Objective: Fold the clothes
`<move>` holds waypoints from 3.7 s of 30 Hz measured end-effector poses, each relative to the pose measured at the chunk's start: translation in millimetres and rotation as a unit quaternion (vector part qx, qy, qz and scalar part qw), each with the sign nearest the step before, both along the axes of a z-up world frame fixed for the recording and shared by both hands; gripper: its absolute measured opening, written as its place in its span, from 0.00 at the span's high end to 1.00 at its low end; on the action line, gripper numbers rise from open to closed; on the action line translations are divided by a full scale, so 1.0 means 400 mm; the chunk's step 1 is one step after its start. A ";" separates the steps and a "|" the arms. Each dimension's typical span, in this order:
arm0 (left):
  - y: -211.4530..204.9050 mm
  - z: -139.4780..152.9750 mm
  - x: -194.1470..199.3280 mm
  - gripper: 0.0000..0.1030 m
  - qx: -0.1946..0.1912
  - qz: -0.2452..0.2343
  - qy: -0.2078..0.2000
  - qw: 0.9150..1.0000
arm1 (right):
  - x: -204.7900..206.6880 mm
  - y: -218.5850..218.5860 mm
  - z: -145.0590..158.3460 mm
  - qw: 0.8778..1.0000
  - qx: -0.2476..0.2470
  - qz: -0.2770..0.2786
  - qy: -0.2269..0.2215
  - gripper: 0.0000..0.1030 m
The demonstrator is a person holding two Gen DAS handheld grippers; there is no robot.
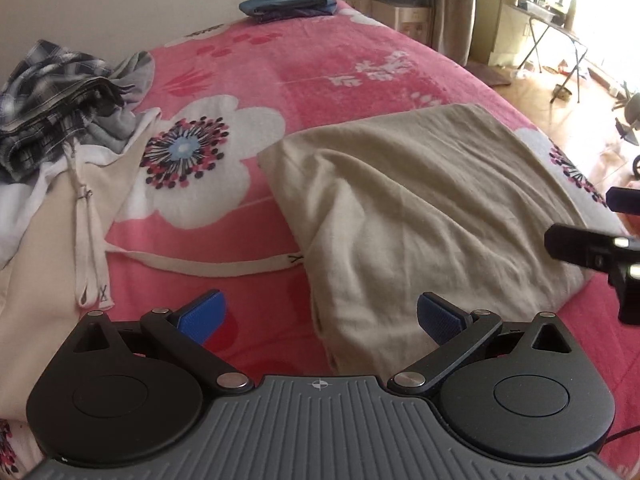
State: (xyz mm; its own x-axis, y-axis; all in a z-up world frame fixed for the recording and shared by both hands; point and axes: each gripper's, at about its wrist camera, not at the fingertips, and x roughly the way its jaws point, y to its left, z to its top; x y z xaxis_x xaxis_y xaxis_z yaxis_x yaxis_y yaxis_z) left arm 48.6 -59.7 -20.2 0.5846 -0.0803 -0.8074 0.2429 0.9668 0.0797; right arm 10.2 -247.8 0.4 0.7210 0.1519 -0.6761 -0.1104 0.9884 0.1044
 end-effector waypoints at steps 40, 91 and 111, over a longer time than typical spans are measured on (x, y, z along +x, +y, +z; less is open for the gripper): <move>-0.035 -0.048 0.049 0.00 0.022 0.021 0.027 0.999 | 0.109 -0.045 -0.144 0.998 -0.024 0.044 0.043 0.52; 0.148 -0.182 0.306 0.49 -0.367 -0.073 0.088 0.923 | 0.439 -0.257 -0.251 0.899 0.380 0.171 0.130 0.69; 0.192 0.166 0.345 0.61 -0.380 -0.120 -0.068 0.915 | 0.351 -0.196 0.100 0.909 0.370 0.183 -0.053 0.76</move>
State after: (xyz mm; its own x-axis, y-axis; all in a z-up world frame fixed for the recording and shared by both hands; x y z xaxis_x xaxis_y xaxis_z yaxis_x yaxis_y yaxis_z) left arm 186.8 16.9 46.2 0.5683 -0.7264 -0.3866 0.4925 0.6766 -0.5473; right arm 150.8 -326.0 40.5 0.5854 0.7802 -0.2204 -0.4662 0.5464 0.6958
